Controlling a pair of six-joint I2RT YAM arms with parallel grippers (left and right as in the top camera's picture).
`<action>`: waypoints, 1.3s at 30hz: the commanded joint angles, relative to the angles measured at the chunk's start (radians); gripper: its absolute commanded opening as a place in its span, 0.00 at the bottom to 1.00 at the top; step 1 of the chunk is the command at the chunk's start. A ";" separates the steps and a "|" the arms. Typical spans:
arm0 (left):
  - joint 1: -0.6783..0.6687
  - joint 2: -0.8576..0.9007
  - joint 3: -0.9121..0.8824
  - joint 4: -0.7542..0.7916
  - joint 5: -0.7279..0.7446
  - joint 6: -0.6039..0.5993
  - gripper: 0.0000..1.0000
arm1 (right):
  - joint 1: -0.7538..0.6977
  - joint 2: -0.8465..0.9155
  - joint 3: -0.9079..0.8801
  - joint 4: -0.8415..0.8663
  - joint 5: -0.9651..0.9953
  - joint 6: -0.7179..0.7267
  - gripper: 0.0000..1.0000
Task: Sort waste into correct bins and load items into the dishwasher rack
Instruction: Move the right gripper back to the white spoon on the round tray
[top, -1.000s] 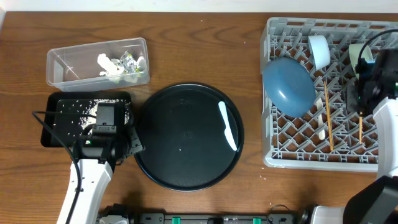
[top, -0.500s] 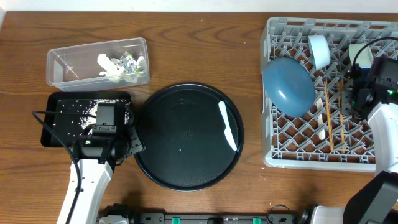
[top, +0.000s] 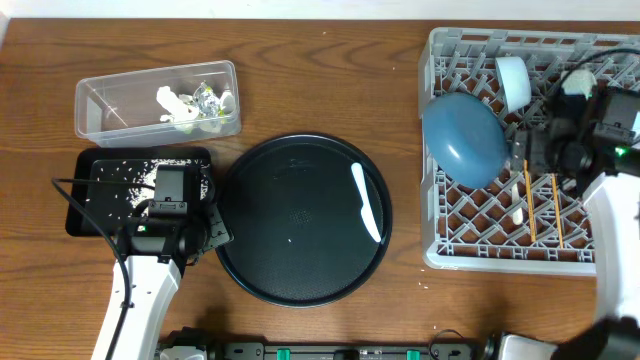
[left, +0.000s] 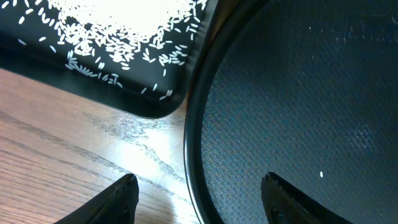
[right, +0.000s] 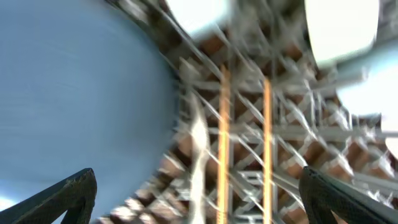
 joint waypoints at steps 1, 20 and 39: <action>0.004 0.000 0.011 -0.003 -0.008 -0.010 0.65 | 0.106 -0.113 0.040 -0.007 -0.045 0.054 0.99; 0.004 0.000 0.011 -0.003 -0.008 -0.010 0.65 | 0.696 0.026 0.033 -0.002 -0.172 0.171 0.99; 0.004 0.000 0.005 -0.003 -0.008 -0.010 0.65 | 0.857 0.382 0.033 0.003 0.053 0.526 0.76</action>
